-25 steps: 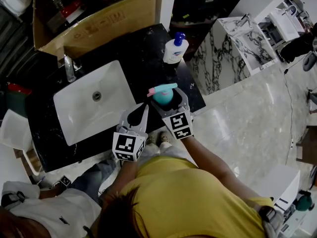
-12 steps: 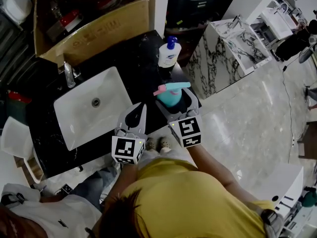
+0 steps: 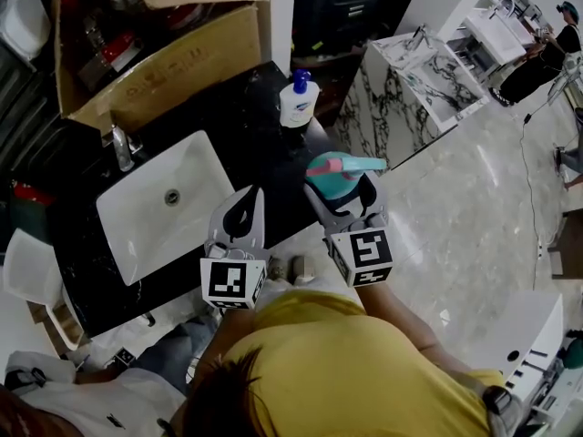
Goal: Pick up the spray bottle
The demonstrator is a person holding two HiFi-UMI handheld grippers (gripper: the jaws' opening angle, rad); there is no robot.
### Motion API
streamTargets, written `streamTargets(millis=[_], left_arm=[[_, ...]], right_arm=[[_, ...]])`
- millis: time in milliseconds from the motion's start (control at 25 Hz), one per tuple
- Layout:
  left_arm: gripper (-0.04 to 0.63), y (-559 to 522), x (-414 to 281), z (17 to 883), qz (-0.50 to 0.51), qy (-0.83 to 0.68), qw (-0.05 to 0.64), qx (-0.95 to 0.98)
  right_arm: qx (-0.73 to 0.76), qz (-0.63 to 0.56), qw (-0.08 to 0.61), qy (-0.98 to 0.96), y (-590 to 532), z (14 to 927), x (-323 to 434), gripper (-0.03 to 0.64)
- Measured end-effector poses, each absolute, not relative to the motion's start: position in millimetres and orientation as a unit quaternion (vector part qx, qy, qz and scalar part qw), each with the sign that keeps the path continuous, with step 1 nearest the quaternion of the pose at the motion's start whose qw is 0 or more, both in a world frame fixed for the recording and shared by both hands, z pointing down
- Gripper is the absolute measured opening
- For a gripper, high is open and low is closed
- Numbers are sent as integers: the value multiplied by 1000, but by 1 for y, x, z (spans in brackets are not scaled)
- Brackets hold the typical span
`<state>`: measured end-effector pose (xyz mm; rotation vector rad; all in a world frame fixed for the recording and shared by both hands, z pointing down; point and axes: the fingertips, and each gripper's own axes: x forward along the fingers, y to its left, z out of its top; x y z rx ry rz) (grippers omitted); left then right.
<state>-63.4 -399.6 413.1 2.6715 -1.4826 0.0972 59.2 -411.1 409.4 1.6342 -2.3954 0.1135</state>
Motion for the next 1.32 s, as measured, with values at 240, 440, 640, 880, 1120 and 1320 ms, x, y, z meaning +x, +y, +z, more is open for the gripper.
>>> streamTargets(millis=[240, 440, 640, 880, 1120, 1320], left_arm=[[5, -400, -60, 400, 33, -486, 30, 873], [5, -399, -58, 404, 35, -485, 29, 873], [5, -398, -55, 404, 32, -482, 28, 875], [5, -397, -51, 405, 30, -478, 27, 877], [5, -398, -46, 405, 33, -476, 29, 878], [5, -398, -42, 409, 33, -473, 29, 880]], right_arm=[[568, 32, 118, -814, -409, 408, 65, 383], [567, 34, 120, -814, -408, 412, 66, 383], [565, 34, 117, -816, -406, 413, 65, 383], [566, 37, 117, -815, -404, 416, 68, 383], [565, 40, 119, -816, -405, 418, 70, 383], [561, 42, 120, -818, -404, 420, 72, 383]])
